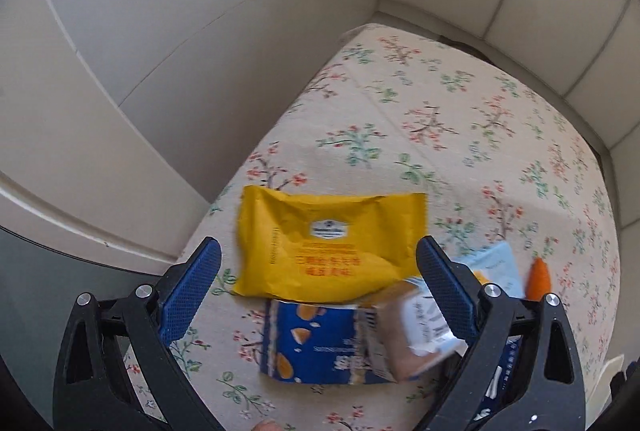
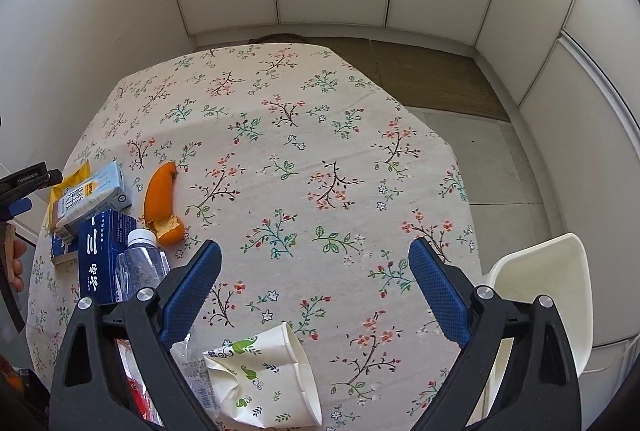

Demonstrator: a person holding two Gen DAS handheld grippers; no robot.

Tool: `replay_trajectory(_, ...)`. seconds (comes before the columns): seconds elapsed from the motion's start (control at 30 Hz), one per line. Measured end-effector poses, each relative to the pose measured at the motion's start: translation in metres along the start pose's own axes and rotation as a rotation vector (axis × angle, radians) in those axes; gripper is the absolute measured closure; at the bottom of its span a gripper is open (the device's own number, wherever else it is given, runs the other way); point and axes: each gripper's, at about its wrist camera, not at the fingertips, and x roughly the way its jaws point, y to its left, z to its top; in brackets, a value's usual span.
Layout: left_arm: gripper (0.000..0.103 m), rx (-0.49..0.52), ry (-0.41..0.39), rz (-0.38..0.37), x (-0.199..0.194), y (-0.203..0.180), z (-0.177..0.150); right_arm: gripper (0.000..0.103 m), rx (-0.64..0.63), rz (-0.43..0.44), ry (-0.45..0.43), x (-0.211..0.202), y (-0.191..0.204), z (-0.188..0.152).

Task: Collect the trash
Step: 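Reach the left tool to the yellow snack packet and close on it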

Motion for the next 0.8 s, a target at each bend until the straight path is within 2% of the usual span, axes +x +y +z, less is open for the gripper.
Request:
replay_trajectory(0.1,0.009,-0.058,0.019,0.038,0.016,0.018,0.002,0.011,-0.012,-0.001,0.012,0.006,0.006,0.000)
replay_trajectory(0.17,0.011,-0.092,0.049,0.019,0.026,0.025,0.001,0.011,-0.018,-0.003,0.020,0.010,0.009,0.000)
replay_trajectory(0.27,0.020,-0.117,0.083,-0.014,0.038,0.028,-0.001,0.011,-0.029,-0.004,0.027,0.013,0.013,0.001)
replay_trajectory(0.4,0.026,-0.119,0.072,-0.017,0.042,0.026,-0.002,0.011,-0.045,-0.003,0.031,0.015,0.016,0.000)
replay_trajectory(0.47,0.038,-0.101,0.054,-0.037,0.039,0.022,-0.002,0.011,-0.049,-0.004,0.032,0.016,0.016,0.000)
replay_trajectory(0.53,0.061,-0.071,0.043,-0.063,0.036,0.014,-0.003,0.011,-0.048,-0.003,0.034,0.016,0.015,0.000)
replay_trajectory(0.57,0.067,-0.058,0.039,-0.082,0.035,0.010,-0.003,0.011,-0.046,-0.002,0.036,0.016,0.014,-0.001)
replay_trajectory(0.6,0.080,-0.055,0.040,-0.097,0.034,0.008,-0.004,0.011,-0.045,-0.001,0.037,0.016,0.014,-0.001)
replay_trajectory(0.7,0.087,-0.071,0.045,-0.154,0.027,0.005,-0.006,0.011,-0.043,0.003,0.037,0.015,0.012,-0.001)
replay_trajectory(0.8,0.089,-0.068,0.014,-0.184,0.012,0.003,-0.006,0.011,-0.042,0.015,0.035,0.013,0.010,-0.001)
